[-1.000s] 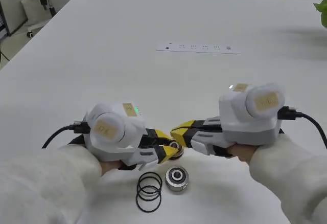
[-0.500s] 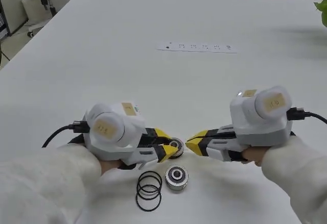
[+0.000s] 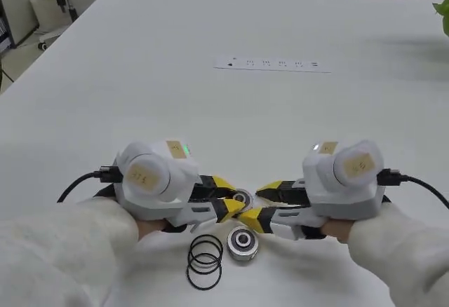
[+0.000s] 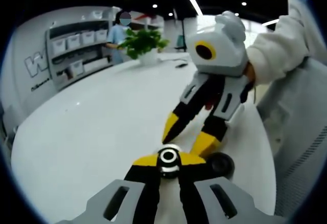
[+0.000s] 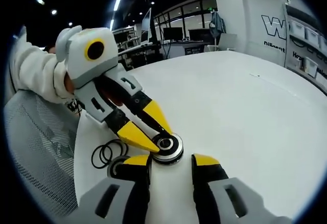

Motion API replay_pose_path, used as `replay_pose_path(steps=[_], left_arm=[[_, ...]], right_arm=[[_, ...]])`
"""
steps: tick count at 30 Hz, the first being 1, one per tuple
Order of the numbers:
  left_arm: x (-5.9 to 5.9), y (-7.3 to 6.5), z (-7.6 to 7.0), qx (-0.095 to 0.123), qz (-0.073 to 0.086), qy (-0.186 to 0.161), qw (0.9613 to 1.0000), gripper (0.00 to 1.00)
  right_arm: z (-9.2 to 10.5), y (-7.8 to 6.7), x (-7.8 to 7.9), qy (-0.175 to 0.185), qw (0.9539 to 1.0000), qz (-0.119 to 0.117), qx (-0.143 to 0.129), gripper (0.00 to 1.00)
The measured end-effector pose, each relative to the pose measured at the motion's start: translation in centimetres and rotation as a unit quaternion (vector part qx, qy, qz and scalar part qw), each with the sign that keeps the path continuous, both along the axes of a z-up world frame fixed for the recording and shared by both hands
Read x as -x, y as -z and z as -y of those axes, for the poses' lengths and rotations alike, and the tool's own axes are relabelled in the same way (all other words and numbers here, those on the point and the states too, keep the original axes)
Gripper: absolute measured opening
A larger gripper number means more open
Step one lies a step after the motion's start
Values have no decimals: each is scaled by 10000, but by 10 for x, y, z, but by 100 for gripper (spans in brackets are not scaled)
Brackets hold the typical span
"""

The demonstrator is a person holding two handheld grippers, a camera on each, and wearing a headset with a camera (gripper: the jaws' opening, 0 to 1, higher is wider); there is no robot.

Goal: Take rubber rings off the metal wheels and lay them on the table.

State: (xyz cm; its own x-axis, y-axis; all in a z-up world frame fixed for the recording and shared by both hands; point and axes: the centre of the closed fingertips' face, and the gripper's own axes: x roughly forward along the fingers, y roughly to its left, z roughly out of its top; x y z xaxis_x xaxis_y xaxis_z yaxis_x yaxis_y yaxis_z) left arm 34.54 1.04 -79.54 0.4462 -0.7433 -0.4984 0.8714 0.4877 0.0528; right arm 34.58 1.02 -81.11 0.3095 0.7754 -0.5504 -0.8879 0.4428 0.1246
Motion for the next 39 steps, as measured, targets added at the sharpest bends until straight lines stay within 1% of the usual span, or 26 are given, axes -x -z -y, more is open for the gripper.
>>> replay_pose_path(steps=[3,4,5,6,7,11,12,13,14,15,18,21,23,24,27,31,37,38,39], left_arm=[[0,0,0,3,0,-3,10000,13],[0,0,0,4,0,-4,10000,13],[0,0,0,3,-3,-8,10000,13],[0,0,0,6,-6,-12,10000,13],[0,0,0,6,-8,-13,10000,13],[-1,0,-1,13,-23,-40,10000,13],[-1,0,-1,16,-29,-48,10000,13],[-2,0,-2,19,-32,-79,10000,13],[-2,0,-3,36,-50,-83,9999,13],[-2,0,-3,55,-64,-97,9999,13],[-2,0,-2,48,-59,-101,9999,13],[-2,0,-3,46,-53,-98,9999,13],[-2,0,-3,34,-41,-93,9999,13],[-2,0,-3,28,-35,-90,9999,13],[-2,0,-3,21,-27,-84,10000,13],[-1,0,-3,22,-32,-82,10000,13],[-1,0,-3,28,-46,-86,9999,13],[-1,0,-3,28,-47,-89,9999,13],[-1,0,-3,35,-55,-95,9999,13]], right_arm=[[-1,0,3,-9,9999,-118,-110,23],[-1,1,3,-48,9999,-102,-97,21],[-1,0,4,-119,9999,-5,-24,20],[-2,0,4,-163,9999,21,-5,20],[-2,0,3,-143,9999,-25,-18,20],[2,1,3,-161,9998,-72,6,16],[4,3,3,-161,9998,-72,74,12],[6,2,2,-154,9998,-73,45,7],[6,-1,0,-86,9999,-67,-14,0],[6,1,0,-97,9999,-99,6,0],[5,0,1,-121,9999,-23,69,0],[6,0,0,-60,9999,-76,77,0],[7,0,-2,27,9999,-156,68,0],[7,1,-2,112,9996,-253,38,0],[8,0,-3,176,9993,-335,0,0],[10,-1,-3,397,9969,-661,-132,0],[12,-2,-4,508,9957,-749,-215,0],[11,-4,-6,584,9942,-829,-354,0],[12,-4,-8,678,9924,-931,-435,0]])
